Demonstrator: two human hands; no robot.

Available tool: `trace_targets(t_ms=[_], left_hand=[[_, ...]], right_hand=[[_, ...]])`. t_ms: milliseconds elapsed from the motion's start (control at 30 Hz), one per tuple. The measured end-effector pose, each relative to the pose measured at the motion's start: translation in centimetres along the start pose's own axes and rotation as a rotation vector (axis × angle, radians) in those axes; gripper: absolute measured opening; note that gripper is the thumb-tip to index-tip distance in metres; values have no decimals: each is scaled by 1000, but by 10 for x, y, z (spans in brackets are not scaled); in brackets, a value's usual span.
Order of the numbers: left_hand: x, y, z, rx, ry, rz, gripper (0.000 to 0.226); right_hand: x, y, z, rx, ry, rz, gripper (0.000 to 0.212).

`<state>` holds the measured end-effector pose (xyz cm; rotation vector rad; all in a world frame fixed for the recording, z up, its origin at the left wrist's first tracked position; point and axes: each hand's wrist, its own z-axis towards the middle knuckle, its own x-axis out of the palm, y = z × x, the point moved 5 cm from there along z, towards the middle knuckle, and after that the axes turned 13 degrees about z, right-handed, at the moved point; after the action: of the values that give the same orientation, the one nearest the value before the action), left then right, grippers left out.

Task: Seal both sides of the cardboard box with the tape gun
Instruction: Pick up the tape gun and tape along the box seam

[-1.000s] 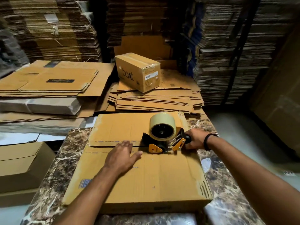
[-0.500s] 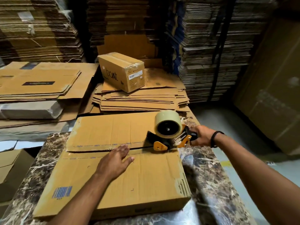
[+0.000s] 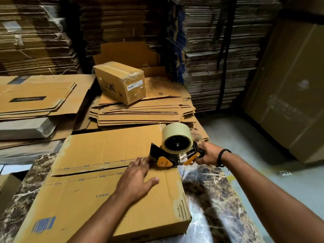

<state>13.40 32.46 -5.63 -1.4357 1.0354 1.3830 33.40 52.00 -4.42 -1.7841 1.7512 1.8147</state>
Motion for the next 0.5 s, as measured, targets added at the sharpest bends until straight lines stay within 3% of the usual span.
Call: trace_targets(t_ms=[100,333,500], left_hand=[[8,-35,3,81,82,17,84],[15,-27,7,-26,156,-5,74],[13,-30,9,45,85,-33,70]], right_hand=[[2,-9,3,5,8,51,25],[-4,-15,-1,-65,-13,98,34],[-28,-42,-10,-15,-45,132,25]])
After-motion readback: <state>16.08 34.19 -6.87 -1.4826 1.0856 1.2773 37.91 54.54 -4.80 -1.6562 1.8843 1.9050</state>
